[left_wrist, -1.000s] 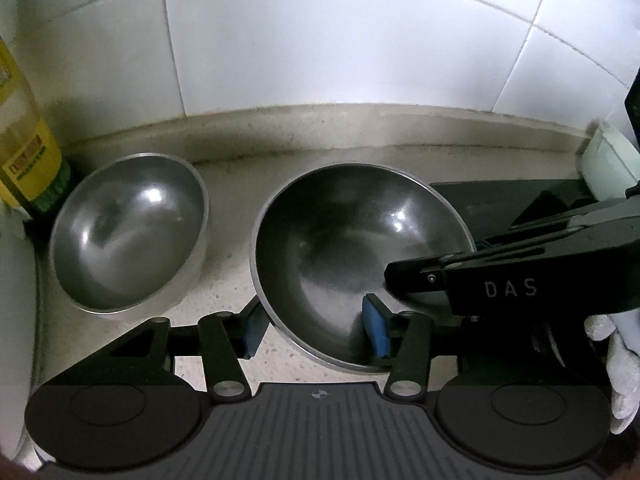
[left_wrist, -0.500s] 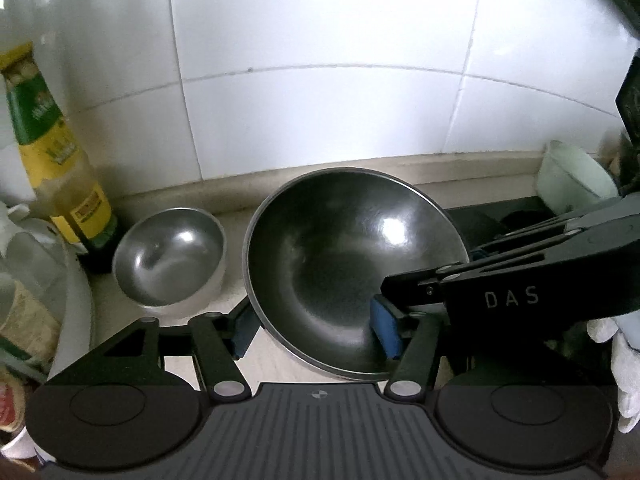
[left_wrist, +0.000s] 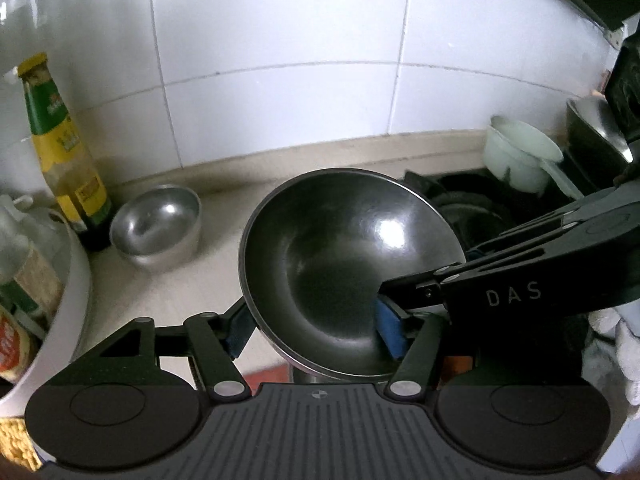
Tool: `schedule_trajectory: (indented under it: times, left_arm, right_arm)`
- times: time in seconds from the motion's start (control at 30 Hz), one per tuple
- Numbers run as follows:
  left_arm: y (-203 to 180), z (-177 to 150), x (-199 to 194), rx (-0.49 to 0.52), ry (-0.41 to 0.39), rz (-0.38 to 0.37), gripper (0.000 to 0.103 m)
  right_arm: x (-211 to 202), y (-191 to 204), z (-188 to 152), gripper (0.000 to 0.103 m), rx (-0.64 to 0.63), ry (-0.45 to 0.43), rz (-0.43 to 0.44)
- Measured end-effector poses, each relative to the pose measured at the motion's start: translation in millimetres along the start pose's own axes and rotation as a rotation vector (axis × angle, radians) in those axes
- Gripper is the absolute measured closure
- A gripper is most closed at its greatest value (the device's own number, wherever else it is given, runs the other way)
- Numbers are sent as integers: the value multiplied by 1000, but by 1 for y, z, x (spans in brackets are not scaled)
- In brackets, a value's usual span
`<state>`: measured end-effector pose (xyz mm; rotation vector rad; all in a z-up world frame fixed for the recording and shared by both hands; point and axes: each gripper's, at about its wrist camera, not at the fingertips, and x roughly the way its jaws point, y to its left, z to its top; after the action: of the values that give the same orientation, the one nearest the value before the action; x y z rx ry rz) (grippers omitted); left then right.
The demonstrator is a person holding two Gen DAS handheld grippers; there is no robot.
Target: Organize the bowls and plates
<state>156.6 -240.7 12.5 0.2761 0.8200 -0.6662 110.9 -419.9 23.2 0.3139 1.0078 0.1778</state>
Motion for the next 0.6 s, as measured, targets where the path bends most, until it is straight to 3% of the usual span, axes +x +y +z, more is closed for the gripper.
schedule_trajectory:
  times: [0.6]
  left_arm:
    - [-7, -31, 4, 28, 85, -52, 33]
  right_arm:
    - [3, -2, -47, 80, 74, 85, -28]
